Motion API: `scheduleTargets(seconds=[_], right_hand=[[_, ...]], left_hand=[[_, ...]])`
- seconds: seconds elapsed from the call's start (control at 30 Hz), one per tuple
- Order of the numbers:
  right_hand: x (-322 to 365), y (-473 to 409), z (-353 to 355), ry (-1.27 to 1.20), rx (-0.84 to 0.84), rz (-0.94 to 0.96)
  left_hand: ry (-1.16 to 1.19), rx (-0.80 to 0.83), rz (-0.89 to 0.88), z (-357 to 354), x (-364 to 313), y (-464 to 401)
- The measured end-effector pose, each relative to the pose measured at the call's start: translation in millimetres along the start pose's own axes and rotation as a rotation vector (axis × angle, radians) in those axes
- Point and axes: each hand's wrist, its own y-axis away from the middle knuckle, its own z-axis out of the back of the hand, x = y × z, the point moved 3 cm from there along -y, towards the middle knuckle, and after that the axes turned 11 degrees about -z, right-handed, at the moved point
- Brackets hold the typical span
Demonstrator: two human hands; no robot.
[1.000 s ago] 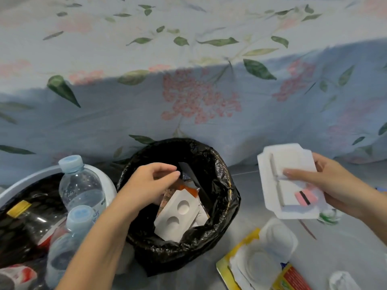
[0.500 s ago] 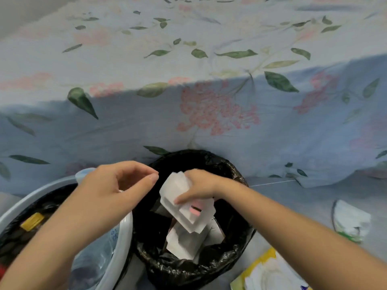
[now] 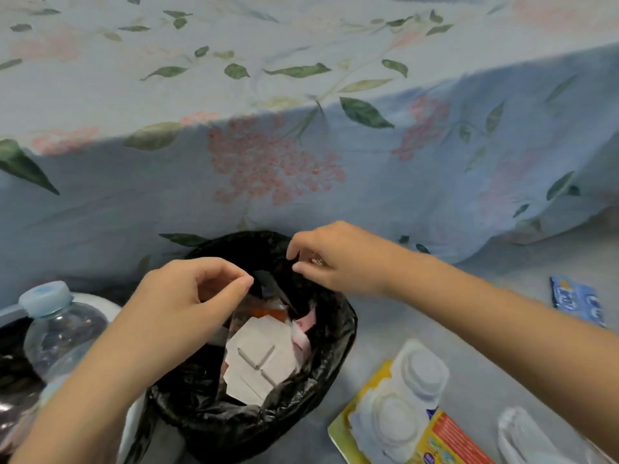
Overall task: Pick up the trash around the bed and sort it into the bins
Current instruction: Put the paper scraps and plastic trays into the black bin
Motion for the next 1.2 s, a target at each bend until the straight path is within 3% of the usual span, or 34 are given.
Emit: scheduleTargets(seconds=[0.1,0.27,0.53,0.67,0.83,1.0,1.2], right_hand=[[-72.3,62.1,24.7,0.061,-0.045,-0.191],[-194.1,172.9,-5.7,0.078,0.073,-0.637],[-296.6,296.6,-96.4,-0.127,0.150,-1.045],[-320.9,323.6,-143.2,-0.185,0.188,-1.106],[-345.7,349.5,-179.3,-0.226,0.124,-1.201],[-370.7,385.7,-196.2,-0.243,0.062,-1.399],[-377.5,404.0,-217.9,-0.217,0.093,-1.472]], left_hand=[[-0.014,0.083,-0.103,-43.4,-43.4,-7.6],[-0.069,0.336,-0.285,-168.4,-108.8,-23.7],[-0.384,0.680,-0.347,-330.6,-100.0,-39.6],[-0.506,0.723,-0.341,-362.6,-74.0,-51.8],[-0.559,0.674,-0.176,-374.5,-46.8,-63.2],[-0.545,0.781,-0.021,-396.3,-16.2,-51.6],[-0.378,0.676,0.072,-402.3,-24.6,-37.2]])
